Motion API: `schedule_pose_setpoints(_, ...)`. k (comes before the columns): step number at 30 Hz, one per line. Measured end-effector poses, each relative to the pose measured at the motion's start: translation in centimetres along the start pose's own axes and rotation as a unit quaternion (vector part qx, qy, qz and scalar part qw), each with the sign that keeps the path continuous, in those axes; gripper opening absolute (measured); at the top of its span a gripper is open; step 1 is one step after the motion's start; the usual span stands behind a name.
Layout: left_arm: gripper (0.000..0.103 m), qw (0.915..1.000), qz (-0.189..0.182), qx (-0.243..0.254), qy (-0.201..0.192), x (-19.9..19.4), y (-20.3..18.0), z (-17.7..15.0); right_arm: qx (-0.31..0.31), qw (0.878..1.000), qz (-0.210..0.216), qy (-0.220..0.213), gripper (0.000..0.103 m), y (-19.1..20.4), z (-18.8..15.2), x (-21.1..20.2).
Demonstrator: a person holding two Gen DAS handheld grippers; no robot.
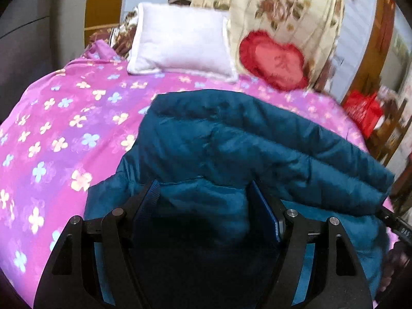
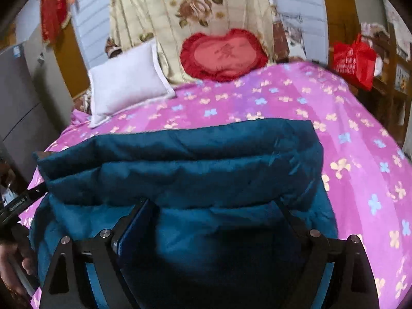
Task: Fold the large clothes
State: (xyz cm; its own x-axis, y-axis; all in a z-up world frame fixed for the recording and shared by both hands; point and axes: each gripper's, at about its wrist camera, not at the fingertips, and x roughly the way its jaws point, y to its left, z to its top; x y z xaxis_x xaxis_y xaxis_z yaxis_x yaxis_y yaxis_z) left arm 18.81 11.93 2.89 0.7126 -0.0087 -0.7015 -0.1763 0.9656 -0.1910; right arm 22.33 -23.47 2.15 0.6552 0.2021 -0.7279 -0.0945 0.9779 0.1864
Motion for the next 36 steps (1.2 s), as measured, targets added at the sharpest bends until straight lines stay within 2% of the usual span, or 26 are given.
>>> schedule_pose_setpoints(2, 0.073, 0.999, 0.039, -0.009, 0.022, 1.9, 1.0, -0.5, 0.039, 0.997, -0.013, 0.061, 0.103, -1.9, -0.2, 2.9)
schedule_pose_setpoints(3, 0.073, 0.9981, 0.052, -0.012, 0.031, 2.7, 1.8, -0.8, 0.049, 0.996, -0.011, 0.073, 0.103, -2.4, -0.3, 3.6)
schedule_pose_setpoints(9, 0.074, 0.9982, 0.058, -0.005, 0.016, 2.4, 2.9, -1.6, 0.055, 0.997, -0.011, 0.061, 0.103, -2.6, -0.4, 3.8)
schedule_pose_setpoints(13, 0.074, 0.9982, 0.053, -0.026, 0.006, 1.7, 4.2, -2.0, 0.031, 0.998, 0.002, 0.058, 0.103, -2.2, -1.2, 3.4)
schedule_pose_setpoints(16, 0.074, 0.9979, 0.056, -0.033, -0.001, 1.0, 4.4, -2.2, 0.021, 0.999, 0.0, 0.04, 0.103, -1.9, -1.1, 1.9)
schedule_pose_setpoints(19, 0.074, 0.9968, 0.07, -0.031, -0.023, -0.7, 3.7, -2.4, 0.026, 1.0, -0.006, -0.004, 0.103, -1.5, -1.4, -1.2)
schedule_pose_setpoints(22, 0.074, 0.9957, 0.085, -0.01, -0.033, -1.9, 2.5, -2.9, 0.019, 1.0, -0.01, -0.011, 0.103, -0.8, -2.1, -3.0)
schedule_pose_setpoints(24, 0.081, 0.9942, 0.106, 0.01, -0.013, -1.3, 1.7, -3.6, 0.015, 1.0, -0.016, 0.012, 0.103, -0.5, -3.1, -2.8)
schedule_pose_setpoints(26, 0.083, 0.9923, 0.118, 0.03, 0.021, 0.2, 1.5, -4.4, 0.007, 0.999, -0.015, 0.036, 0.103, -0.7, -4.3, -1.5)
schedule_pose_setpoints(27, 0.084, 0.9921, 0.117, 0.035, 0.027, 0.6, 1.5, -4.5, 0.001, 0.999, -0.014, 0.038, 0.103, -0.9, -4.8, -1.0)
schedule_pose_setpoints(36, 0.086, 0.9946, 0.097, 0.026, 0.028, 1.1, 2.1, -4.9, -0.015, 1.0, -0.011, 0.018, 0.103, -1.1, -6.0, -0.3)
